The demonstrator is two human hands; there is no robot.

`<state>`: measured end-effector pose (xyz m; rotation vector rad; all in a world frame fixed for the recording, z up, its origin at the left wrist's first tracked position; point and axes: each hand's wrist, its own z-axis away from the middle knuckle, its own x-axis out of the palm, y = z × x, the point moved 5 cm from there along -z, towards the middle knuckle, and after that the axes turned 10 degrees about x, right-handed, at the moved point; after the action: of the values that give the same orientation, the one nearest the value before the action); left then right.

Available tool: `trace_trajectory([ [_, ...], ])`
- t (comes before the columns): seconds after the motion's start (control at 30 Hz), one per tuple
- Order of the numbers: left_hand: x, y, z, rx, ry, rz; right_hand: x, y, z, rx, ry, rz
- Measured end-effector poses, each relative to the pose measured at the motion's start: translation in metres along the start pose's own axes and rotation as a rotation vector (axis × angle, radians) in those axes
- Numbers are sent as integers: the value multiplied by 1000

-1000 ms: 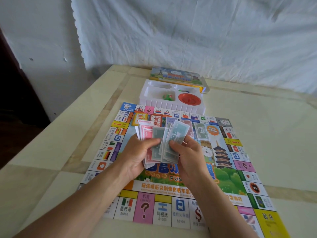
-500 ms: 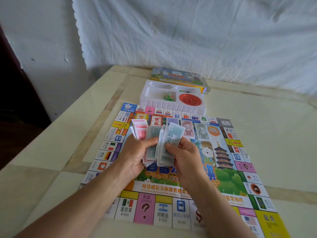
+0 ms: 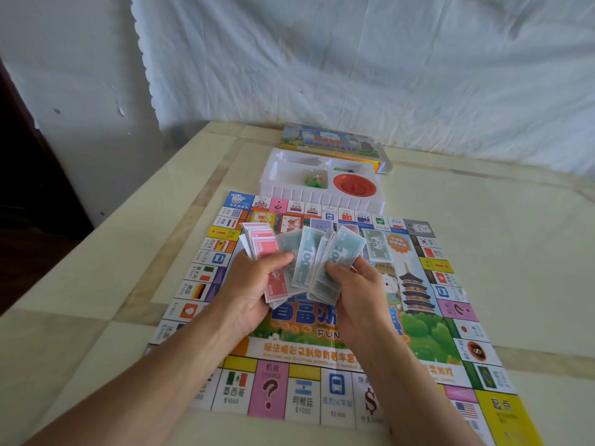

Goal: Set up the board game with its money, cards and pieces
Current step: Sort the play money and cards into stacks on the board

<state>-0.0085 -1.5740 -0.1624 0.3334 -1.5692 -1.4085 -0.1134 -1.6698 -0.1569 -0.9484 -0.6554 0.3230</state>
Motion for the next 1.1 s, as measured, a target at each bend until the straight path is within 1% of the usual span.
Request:
trace_trajectory([
  [0.33, -4, 1, 0, -16, 42, 43, -5, -13, 3, 14, -35, -161],
  [0.47, -4, 1, 0, -32, 52, 57, -2, -11, 4, 30, -84, -113],
  [0.7, -2, 2, 1, -16, 41, 36, 4, -5, 3, 52, -123, -32],
  [0.87, 2, 3, 2, 9, -10, -25, 7, -2, 4, 40, -100, 91],
  [1.0, 7, 1, 4, -25, -84, -56, 9, 0, 7, 34, -104, 210],
  [1.07, 7, 1, 4, -7, -80, -54, 9, -6, 10, -46, -53, 326],
  [1.1, 5, 2, 3, 21, -40, -43, 7, -13, 12, -154, 11, 471],
])
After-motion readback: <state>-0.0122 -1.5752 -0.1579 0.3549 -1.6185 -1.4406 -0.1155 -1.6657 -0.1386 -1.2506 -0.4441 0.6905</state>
